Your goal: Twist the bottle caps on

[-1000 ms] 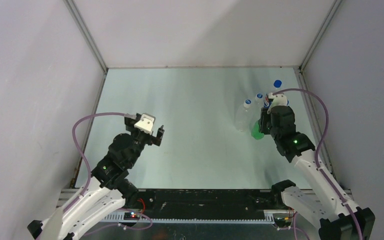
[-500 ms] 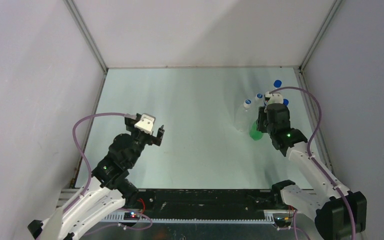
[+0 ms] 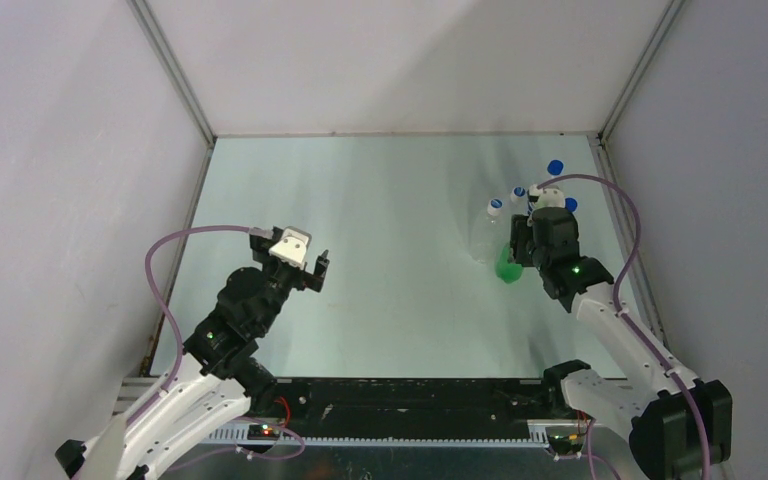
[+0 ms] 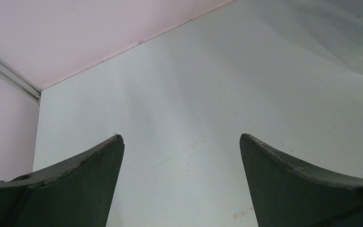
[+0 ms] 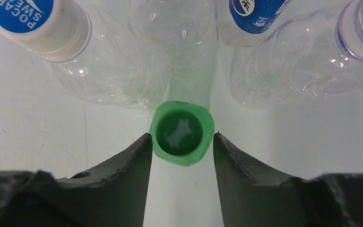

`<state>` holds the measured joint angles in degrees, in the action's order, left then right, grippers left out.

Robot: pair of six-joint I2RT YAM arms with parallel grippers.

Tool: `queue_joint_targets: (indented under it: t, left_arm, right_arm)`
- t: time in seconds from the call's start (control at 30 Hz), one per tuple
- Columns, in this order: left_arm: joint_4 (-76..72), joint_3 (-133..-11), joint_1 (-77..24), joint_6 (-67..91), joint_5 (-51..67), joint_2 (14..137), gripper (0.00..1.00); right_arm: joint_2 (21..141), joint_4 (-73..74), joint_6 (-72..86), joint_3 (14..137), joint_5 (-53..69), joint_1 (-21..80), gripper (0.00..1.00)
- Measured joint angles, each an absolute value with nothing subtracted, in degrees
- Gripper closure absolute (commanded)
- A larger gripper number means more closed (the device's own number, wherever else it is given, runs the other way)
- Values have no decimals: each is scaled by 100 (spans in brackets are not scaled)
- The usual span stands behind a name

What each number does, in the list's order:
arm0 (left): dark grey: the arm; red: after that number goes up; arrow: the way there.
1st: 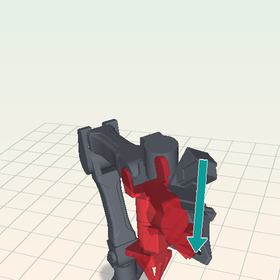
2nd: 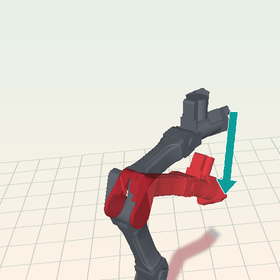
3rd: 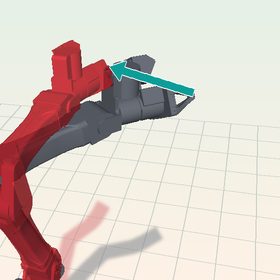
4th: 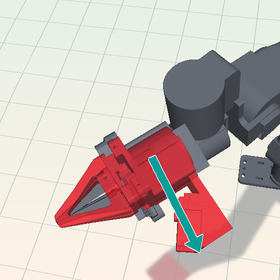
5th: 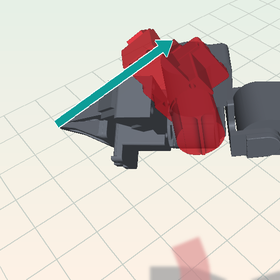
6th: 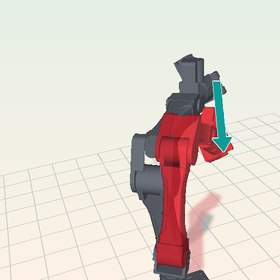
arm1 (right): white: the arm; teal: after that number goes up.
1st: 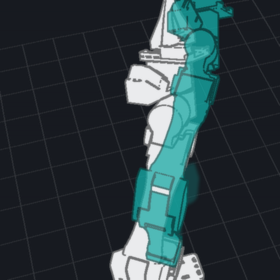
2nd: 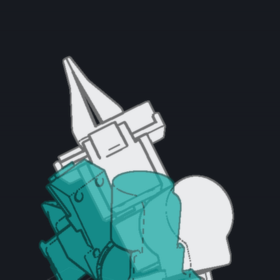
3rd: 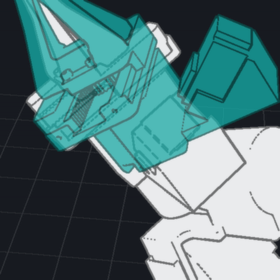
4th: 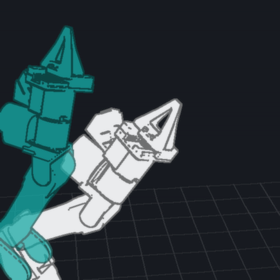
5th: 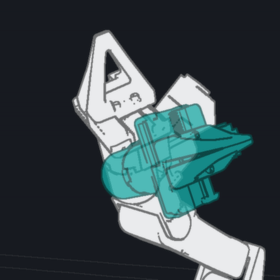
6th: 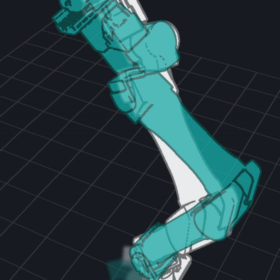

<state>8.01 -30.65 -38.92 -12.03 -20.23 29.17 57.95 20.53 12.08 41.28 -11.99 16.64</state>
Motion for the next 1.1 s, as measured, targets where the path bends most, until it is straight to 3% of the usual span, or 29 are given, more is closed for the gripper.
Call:
queue_joint_targets:
  t: [0.23,0.33,0.37,0.87,1.1]
  left_arm:
    - [803,-3065,-3892,-1208,-1949,2838,0]
    - [836,-3094,-3892,-1214,-1922,2766,0]
    - [871,-3151,-3892,-1227,-1911,2733,0]
    - [1579,-4486,-3889,-1345,-1890,1776,0]
    - [1741,-4499,-3887,-1363,-1892,978,0]
  right_arm:
    - [5489,2228,1245,4141,-1179,1664,32]
    - [5251,2436,1256,4219,-1181,1664,4]
    - [5116,2556,1236,4296,-1181,1664,2]
    - [1922,3159,620,5129,-1664,1664,1]
    - [816,3387,569,5131,-2248,1664,0]
